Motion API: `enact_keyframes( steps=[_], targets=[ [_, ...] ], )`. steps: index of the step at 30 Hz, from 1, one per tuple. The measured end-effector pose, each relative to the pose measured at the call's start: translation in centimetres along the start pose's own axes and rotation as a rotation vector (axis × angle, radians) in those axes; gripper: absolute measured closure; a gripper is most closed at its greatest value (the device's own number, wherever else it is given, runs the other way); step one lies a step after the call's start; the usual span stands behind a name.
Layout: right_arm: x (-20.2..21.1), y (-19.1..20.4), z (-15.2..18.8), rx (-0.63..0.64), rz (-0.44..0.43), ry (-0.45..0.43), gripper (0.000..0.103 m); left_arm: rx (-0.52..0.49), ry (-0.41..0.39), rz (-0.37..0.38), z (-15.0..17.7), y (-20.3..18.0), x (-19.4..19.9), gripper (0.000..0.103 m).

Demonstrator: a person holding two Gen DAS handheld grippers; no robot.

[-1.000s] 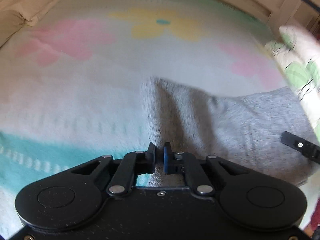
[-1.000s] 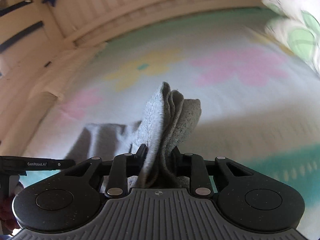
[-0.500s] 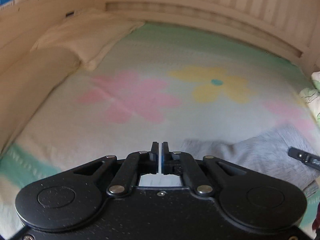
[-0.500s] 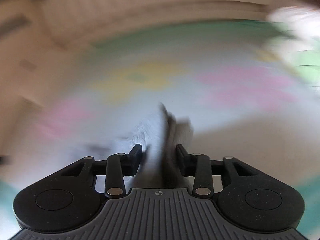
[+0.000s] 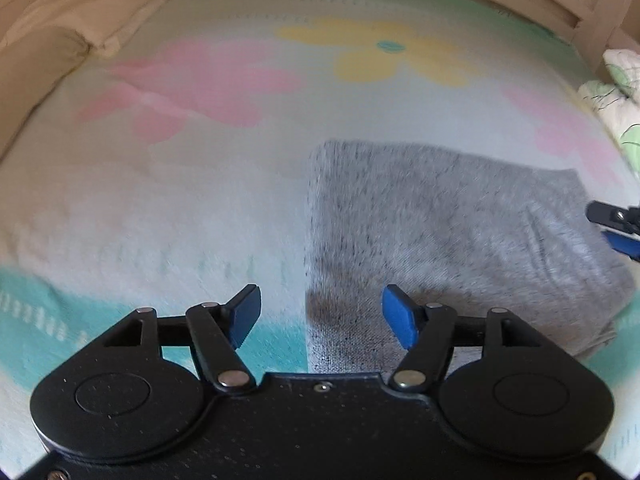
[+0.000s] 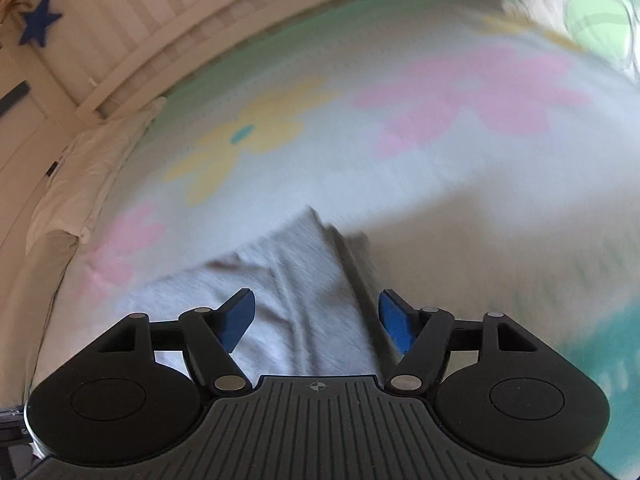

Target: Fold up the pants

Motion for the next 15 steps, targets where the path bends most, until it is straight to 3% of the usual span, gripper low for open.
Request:
enact_keyframes(
  steps=[4,6,9,11,15],
  targets=[
    [-0.1,-1.6,1.7,-0.083,0.005,0.039,0.034,0.055,0.06,-0.025,0.9,0.4,-1.2,0.032],
    [-0.1,-2.0,2.4,-0.108,0.007,0.041,0.032,0.063,0.061,-0.03,1.0,0.3,-1.3,0.026],
    [0.4,-1.6,3.0,0.011,0.025,0.027,0.033,0.031,0.061,-0.082,1.5,0.5,-1.7,0.01],
    [0.4,-1.3,3.4,0.132,0.039,0.013,0.033,0.042,0.058,-0.086,1.9,0.9,-1.8,0.006],
    [1.3,-0.7,3.1,0.138,0.068,0.004,0.033,0.056,0.063,-0.079,2.0,1.5,-1.1,0.007]
  ],
)
Point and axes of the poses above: each gripper's, at about its wrist camera, not at the fingertips, and x roughly against the way its jaws point, y to its left, z to its underside, the point moved 6 cm from there along -x, roughly the way its jaws point, and after that the axes turned 9 degrees about -y, right-handed, at the moved point
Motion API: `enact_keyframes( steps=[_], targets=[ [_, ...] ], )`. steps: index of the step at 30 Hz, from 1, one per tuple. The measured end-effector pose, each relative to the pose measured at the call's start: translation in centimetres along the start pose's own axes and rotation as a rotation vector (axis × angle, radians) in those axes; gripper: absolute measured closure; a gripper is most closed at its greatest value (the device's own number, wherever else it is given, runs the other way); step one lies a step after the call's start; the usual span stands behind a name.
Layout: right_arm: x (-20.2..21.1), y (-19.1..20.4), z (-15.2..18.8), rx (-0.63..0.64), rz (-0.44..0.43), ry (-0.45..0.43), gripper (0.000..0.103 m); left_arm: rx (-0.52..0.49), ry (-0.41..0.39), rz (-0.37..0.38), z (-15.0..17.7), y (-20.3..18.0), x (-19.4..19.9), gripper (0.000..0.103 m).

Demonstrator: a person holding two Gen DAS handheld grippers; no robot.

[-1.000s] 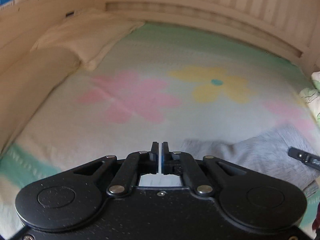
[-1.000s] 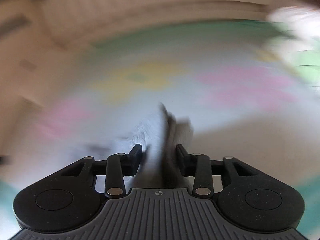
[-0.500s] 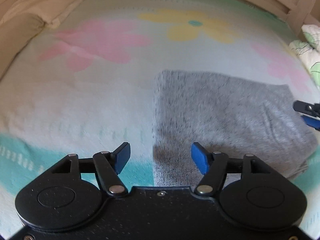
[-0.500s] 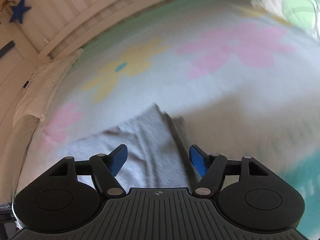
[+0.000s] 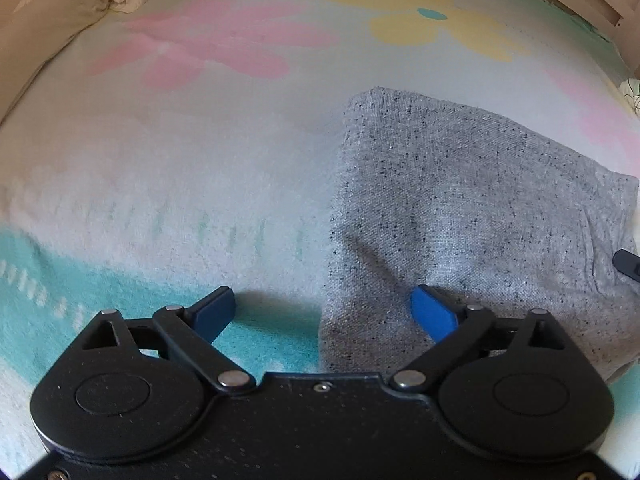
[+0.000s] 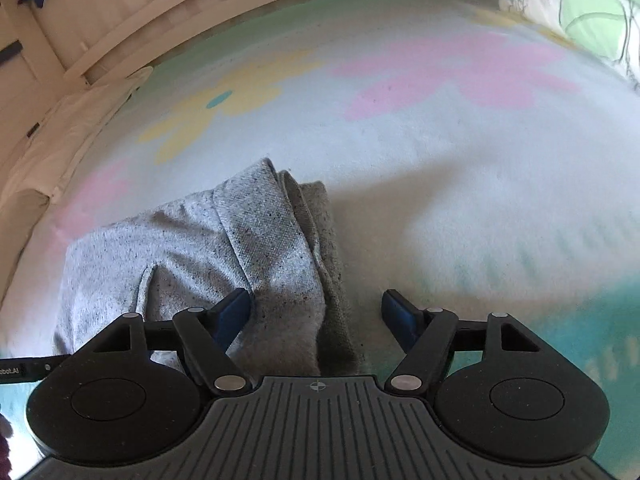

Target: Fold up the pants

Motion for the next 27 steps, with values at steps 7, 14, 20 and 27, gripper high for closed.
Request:
enact_keyframes(
  steps=[7,14,20,27],
  targets=[
    [6.2,3.7,-2.1,0.137,-0.015,-0.136,0.031,-0.022,-0.044,0.001,0.0,-0.6,4.2,0.018],
    [12.4,7.4,-2.4,0.258,-0.04,-0.19,0.031,-0.044,-0.173,0.009,-0.1,-2.1,11.1,0.018],
    [15.7,9.4,0.3,0.328,-0.018,-0.154,0.031,-0.018,-0.217,-0.026,1.8,-1.8,14.5,0.018],
    [17.1,10.3,3.6,0.311,0.0,-0.124,0.031,-0.037,-0.24,-0.069,4.8,-2.2,16.5,0.018]
  ],
)
Point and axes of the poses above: each gripper's, at about its wrist camera, not at the fingertips, and x roughly against the way its jaws point, y to its left, z to its underside, the point moved 6 cm from there along -x, roughly the way its jaws point, and after that the axes turned 9 degrees about -y, right-handed, at the moved point
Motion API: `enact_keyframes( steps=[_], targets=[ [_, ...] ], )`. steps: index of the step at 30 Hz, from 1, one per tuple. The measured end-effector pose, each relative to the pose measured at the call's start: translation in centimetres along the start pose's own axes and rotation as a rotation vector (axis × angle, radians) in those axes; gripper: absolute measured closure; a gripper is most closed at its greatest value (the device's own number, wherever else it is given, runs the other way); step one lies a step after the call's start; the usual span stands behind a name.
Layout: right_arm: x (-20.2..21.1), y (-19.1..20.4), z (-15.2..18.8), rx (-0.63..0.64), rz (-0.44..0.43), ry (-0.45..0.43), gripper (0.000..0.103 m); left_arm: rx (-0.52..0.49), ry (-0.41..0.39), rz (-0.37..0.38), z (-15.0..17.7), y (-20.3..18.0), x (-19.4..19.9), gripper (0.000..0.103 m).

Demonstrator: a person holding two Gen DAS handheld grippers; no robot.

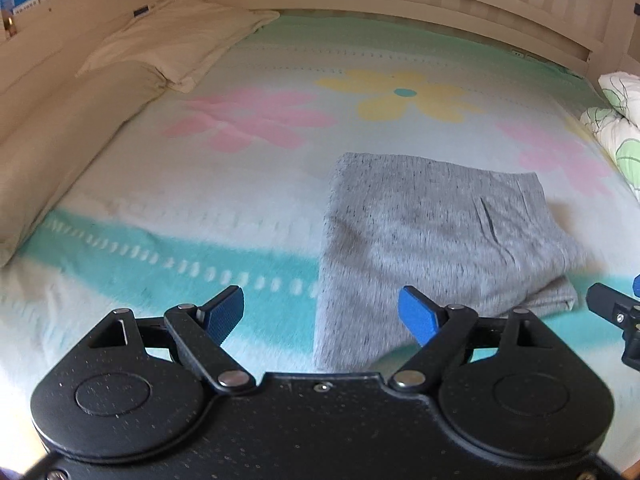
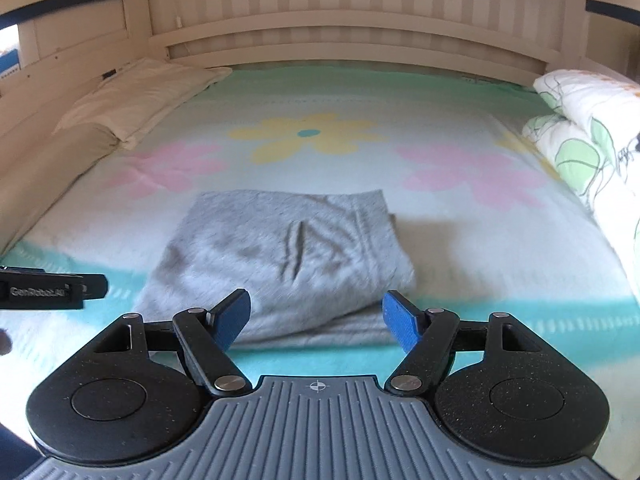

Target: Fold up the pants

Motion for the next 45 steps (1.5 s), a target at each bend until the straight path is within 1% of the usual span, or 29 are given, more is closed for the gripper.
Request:
enact_keyframes(
  steps=[2,4,8,13,17,24,34,45],
  targets=[
    [0.4,0.4,0.4,0.001,-0.005,0.0,0.031,-0.016,-0.018,-0.003,0.5,-0.4,0.4,0.018],
    [0.6,0.5,0.7,0.002,-0.005,-0.006,0.031,-0.021,-0.026,0.01,0.9,-1.1,0.6,0.018],
    [0.7,0.7,1.1,-0.016,-0.01,-0.01,0.031,-0.039,-0.003,0.07,1.4,-2.7,0.5,0.018],
    [0.7,0.4,0.8,-0.034,0.018,-0.035,0.031,-0.071,-0.047,0.076,1.1,-3.9,1.2,0.018],
    [0.5,-0.3,0.7,-0.068,0.033,-0.035,0.031,-0.067,-0.063,0.061,0.9,-3.9,1.3,0.018],
    [0.4,-0.5,0.6,-0.098,0.028,-0.036,0.031,-0.088,-0.049,0.011,1.7,-3.6,0.5,0.018],
    [0.1,-0.1,0.6,-0.1,0.026,-0.027,0.031,-0.084,-0.023,0.023,2.1,-3.8,0.1,0.018],
    [-0.1,-0.2,0.9,-0.105,0.027,-0.013,0.031,-0.088,-0.018,0.026,2.2,-3.9,0.1,0.018]
  ],
)
Point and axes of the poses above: each gripper's, at about its wrist camera, not at the fingertips, and x roughly against the way its jaws point, y to its left, z to its underside, the point moved 6 cm from there along -x, roughly the way its jaws point, and after that the axes turned 9 degrees about -y, right-handed, at the moved point
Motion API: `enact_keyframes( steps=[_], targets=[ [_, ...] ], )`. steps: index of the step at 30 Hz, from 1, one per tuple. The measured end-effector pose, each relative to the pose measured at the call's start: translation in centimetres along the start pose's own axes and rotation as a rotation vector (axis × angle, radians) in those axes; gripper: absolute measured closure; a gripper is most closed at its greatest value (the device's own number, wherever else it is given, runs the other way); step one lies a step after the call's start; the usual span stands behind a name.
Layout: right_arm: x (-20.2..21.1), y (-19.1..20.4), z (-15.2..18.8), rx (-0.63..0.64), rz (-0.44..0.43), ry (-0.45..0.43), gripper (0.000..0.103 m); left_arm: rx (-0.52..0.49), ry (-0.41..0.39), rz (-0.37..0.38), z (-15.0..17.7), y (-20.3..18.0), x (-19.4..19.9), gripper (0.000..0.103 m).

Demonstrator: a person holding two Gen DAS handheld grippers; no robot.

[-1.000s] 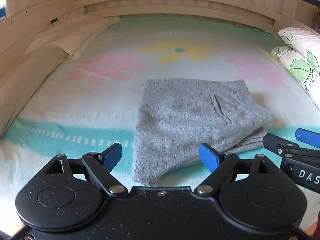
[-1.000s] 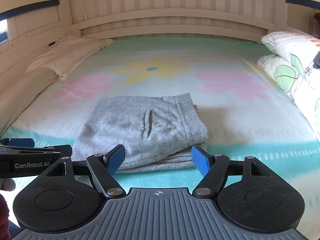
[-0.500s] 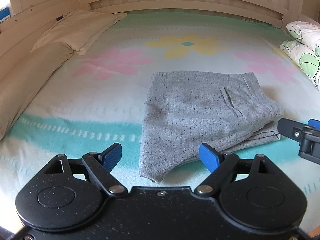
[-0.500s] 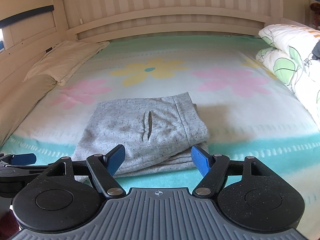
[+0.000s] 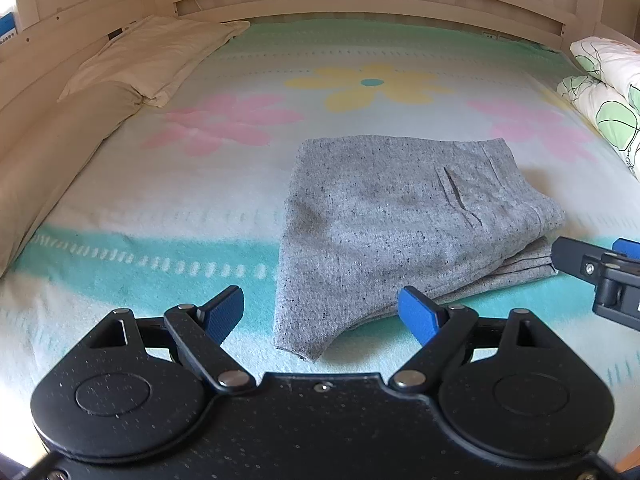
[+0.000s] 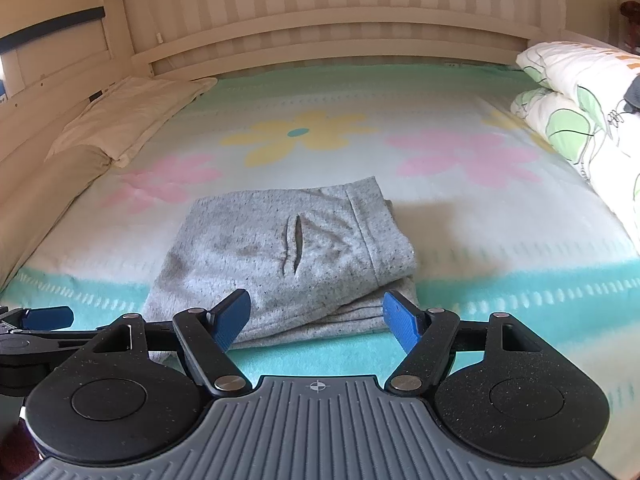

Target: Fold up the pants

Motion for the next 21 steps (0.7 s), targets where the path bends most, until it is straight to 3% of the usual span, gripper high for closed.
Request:
enact_keyframes(
  steps=[21],
  targets=[
    [-0.19,0.29,0.24,-0.008,-0.008,0.011,0.031,0.003,0.0,-0.021,0.18,0.0,-0.15,0.018]
  ],
)
Point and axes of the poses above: each gripper's, at about its wrist camera, not at the fingertips, and x roughly against the way its jaws point, y to its left, z to its underside, the point moved 6 cm from there along -x, roughly the way its jaws point, and after that the axes turned 9 degrees about -y, right-handed, at the moved point
